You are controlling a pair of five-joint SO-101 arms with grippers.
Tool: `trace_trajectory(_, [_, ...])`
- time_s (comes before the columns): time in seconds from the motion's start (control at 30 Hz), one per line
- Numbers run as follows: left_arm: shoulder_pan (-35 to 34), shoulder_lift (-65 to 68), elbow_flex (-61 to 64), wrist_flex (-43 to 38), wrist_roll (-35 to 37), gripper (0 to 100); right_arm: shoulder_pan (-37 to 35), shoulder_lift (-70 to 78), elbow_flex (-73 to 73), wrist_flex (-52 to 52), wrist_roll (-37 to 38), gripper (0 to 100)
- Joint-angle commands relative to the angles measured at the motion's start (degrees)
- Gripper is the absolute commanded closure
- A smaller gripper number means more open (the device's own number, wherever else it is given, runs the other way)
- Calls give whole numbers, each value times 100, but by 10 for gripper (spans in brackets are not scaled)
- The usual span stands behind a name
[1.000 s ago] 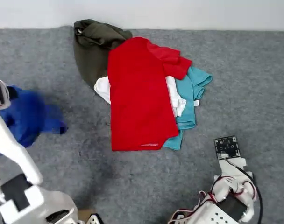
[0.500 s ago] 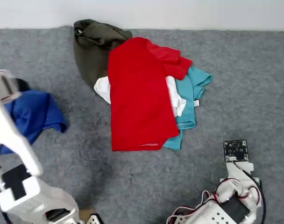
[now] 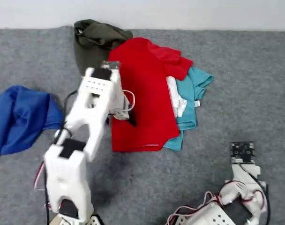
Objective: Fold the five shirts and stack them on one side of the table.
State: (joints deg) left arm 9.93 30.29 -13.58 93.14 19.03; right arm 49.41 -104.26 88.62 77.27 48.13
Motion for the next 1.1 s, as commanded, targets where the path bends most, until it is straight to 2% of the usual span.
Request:
trace_trajectory(0.0, [62, 1187, -708, -316, 132, 689, 426, 48, -369, 435, 387, 844])
trace_trajectory(0.07, [70, 1705, -1095, -114, 114, 716, 664, 40, -352, 514, 642, 845])
trace_trajectory(0.13, [123, 2163, -1648, 264, -18, 790, 866, 40, -343, 532, 774, 846])
trace_trajectory(0.23, [176, 2558, -2554, 782, -448, 994, 971, 40, -343, 532, 774, 847])
trace_trajectory(0.3, [114, 2382, -2607, 774, -545, 971, 963, 40, -343, 532, 774, 847])
trace_trajectory(0.4, [-70, 1662, -2545, 774, -545, 989, 936, 40, -334, 532, 774, 847])
trace_trajectory(0.57, [-176, -308, -2220, 774, -554, 989, 963, 40, -176, 532, 782, 847])
trace_trajectory(0.67, [-484, -1741, -2000, 765, -554, 989, 963, 40, -193, 532, 782, 847])
trace_trajectory(0.77, [-1257, -3024, -2000, 747, -589, 989, 963, 40, -193, 532, 782, 847])
trace_trajectory(0.87, [-2532, -3895, -1991, 466, -1055, 987, 963, 40, -185, 532, 782, 847])
trace_trajectory(1.0, [-4624, -4246, -1956, -747, -1785, 987, 963, 40, -185, 532, 782, 847])
trace_trajectory(1.07, [-5389, -4114, -1903, -1530, -1943, 987, 954, 40, -185, 532, 782, 847])
